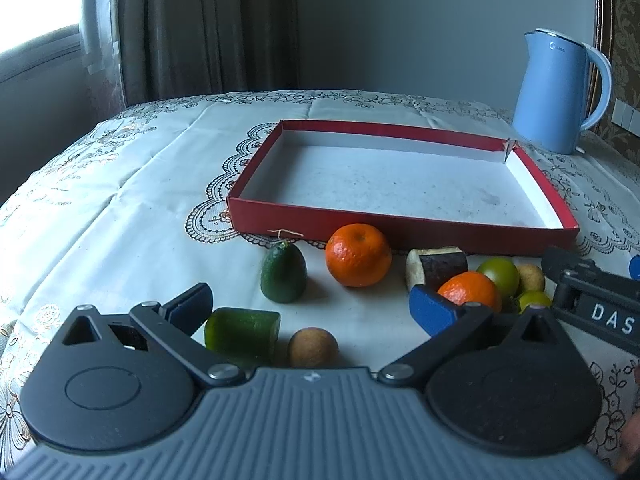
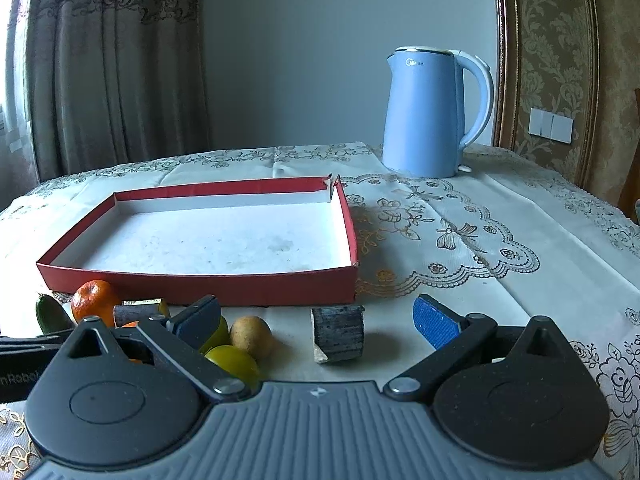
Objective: Organize fruits
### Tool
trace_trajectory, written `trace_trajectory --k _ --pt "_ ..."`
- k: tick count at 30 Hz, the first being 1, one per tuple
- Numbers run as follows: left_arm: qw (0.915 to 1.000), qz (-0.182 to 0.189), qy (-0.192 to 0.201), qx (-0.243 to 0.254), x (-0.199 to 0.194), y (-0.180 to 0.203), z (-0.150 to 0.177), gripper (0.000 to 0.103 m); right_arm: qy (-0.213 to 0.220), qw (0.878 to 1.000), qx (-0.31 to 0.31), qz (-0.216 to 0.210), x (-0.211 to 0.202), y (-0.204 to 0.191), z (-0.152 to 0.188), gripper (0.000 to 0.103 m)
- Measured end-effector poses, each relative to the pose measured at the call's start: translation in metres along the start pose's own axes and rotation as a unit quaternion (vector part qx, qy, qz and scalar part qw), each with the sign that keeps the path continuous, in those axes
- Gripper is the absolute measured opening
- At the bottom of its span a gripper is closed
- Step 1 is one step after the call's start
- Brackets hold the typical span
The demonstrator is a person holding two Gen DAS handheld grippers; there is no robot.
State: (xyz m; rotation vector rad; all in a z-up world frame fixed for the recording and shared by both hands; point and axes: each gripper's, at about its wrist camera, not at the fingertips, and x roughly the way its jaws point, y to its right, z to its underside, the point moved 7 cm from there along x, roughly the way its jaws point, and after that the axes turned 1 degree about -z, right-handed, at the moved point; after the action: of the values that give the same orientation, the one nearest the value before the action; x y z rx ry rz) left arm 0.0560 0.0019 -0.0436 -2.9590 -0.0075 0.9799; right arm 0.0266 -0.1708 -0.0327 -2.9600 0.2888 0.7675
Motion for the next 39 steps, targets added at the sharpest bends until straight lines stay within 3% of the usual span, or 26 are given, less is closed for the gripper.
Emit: trace_trajectory --k 39 --pt "0.9999 0.009 -0.004 -0.003 -0.001 -0.005 0.005 0.103 -0.034 0.999 -0.002 -0.02 0.011 0.001 0.006 0.103"
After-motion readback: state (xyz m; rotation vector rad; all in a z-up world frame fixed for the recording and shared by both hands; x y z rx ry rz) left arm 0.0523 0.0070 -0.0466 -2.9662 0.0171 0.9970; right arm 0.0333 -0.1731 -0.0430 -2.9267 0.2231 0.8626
